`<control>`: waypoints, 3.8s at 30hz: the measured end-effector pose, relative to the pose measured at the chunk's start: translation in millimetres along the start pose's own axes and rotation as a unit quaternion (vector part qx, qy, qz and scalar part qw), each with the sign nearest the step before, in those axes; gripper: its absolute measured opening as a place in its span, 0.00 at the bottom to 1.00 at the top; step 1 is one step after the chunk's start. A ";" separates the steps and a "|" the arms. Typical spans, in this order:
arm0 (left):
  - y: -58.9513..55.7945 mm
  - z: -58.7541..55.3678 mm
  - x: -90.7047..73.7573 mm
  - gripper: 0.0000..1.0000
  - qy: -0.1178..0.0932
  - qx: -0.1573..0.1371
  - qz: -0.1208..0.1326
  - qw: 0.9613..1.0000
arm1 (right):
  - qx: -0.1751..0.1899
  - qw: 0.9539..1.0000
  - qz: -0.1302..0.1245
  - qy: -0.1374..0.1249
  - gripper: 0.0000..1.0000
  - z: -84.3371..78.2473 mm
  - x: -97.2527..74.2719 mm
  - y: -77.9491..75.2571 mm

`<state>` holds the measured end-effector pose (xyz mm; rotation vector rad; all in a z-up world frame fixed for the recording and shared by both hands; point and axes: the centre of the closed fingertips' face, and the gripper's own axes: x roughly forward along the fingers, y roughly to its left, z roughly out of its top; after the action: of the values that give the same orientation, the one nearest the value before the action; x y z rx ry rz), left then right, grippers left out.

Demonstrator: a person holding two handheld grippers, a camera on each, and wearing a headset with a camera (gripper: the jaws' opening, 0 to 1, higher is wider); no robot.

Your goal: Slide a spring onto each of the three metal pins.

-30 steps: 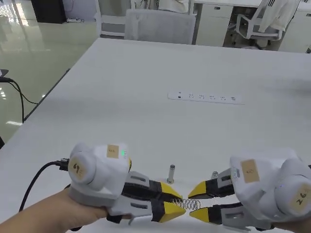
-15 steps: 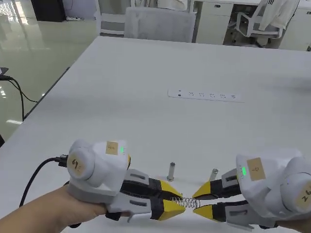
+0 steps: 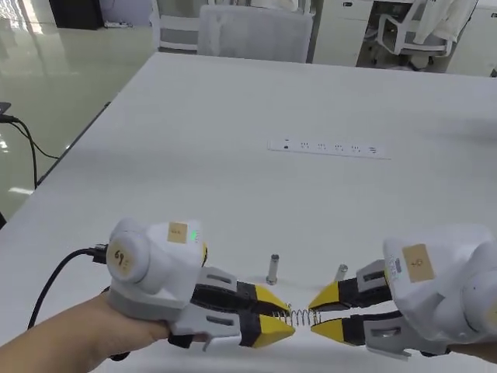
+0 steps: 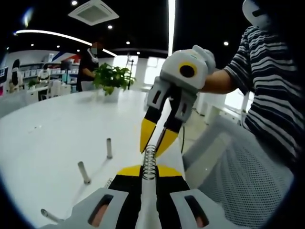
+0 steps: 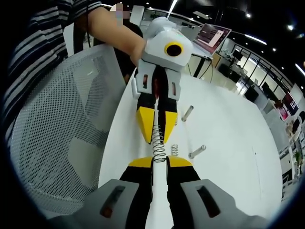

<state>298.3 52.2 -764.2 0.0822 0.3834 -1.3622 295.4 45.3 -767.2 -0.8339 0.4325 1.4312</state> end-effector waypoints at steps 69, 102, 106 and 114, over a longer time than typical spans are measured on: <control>-0.9 -2.6 1.6 0.03 0.021 0.028 0.016 0.999 | 0.016 0.994 -0.008 -0.109 0.07 62.4 0.2 -5.5; 21.3 -10.9 -36.8 0.28 0.007 -0.028 0.084 0.996 | 0.021 0.995 -0.042 -0.093 0.07 55.6 -0.2 -20.6; 23.7 -11.2 -42.9 0.30 0.007 -0.030 0.091 0.995 | 0.025 0.994 -0.046 -0.092 0.07 53.0 0.1 -21.8; 26.1 -10.4 -53.3 0.34 0.001 -0.034 0.103 0.994 | 0.032 0.994 -0.061 -0.085 0.07 45.4 -2.1 -25.0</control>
<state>312.9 110.6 -761.4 0.0638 0.4110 -1.1436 309.6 78.4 -729.8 -0.6702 0.2922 1.3561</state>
